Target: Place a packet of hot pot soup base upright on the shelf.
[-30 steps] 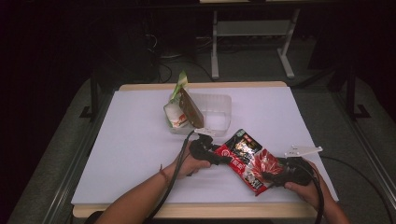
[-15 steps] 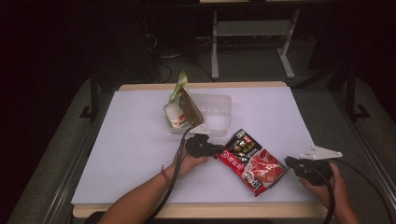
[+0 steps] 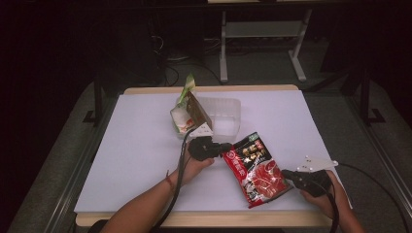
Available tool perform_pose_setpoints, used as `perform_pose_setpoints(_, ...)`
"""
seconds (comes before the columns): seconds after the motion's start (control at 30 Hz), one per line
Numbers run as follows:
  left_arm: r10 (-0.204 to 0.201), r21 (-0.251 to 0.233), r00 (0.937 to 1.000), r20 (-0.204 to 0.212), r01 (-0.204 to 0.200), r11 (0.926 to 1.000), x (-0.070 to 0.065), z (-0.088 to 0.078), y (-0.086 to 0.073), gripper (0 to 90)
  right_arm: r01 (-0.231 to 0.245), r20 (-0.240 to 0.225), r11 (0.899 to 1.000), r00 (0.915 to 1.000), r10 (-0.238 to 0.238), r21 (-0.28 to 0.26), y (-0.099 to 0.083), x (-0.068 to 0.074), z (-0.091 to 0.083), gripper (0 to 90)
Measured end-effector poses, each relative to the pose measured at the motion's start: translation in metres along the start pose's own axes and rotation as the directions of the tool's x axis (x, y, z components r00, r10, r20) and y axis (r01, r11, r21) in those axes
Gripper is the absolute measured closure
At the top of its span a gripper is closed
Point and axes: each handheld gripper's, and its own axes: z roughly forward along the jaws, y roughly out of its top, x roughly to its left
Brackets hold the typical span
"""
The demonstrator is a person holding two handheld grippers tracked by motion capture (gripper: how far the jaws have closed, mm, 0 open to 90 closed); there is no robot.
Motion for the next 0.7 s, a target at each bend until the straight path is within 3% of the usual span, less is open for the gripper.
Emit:
perform_pose_setpoints(0.17,0.026,-0.046,0.9995,0.015,-0.025,0.9986,-0.007,-0.013,0.012,88.6,0.019,0.002,1.000,0.9998,-0.019,-0.008,0.002,0.003,0.000,90.0)
perform_pose_setpoints(0.3,0.033,-0.093,0.9993,0.017,-0.031,0.9952,-0.010,-0.027,0.021,88.6,-0.015,0.021,1.000,0.9997,0.015,-0.023,-0.001,-0.001,-0.001,90.0)
perform_pose_setpoints(0.43,0.051,-0.154,0.9985,0.018,-0.048,0.9869,-0.017,-0.045,0.031,89.2,-0.054,0.037,0.997,0.9978,0.056,-0.054,-0.005,-0.007,-0.002,85.0)
perform_pose_setpoints(0.57,0.073,-0.208,0.9973,0.014,-0.068,0.9758,-0.026,-0.059,0.038,89.5,-0.087,0.069,0.992,0.9932,0.093,-0.088,-0.005,-0.011,-0.002,67.7)
perform_pose_setpoints(0.7,0.085,-0.248,0.9963,-0.007,-0.084,0.9651,-0.030,-0.067,0.040,89.6,-0.112,0.097,0.990,0.9880,0.120,-0.085,-0.006,-0.013,-0.001,52.2)
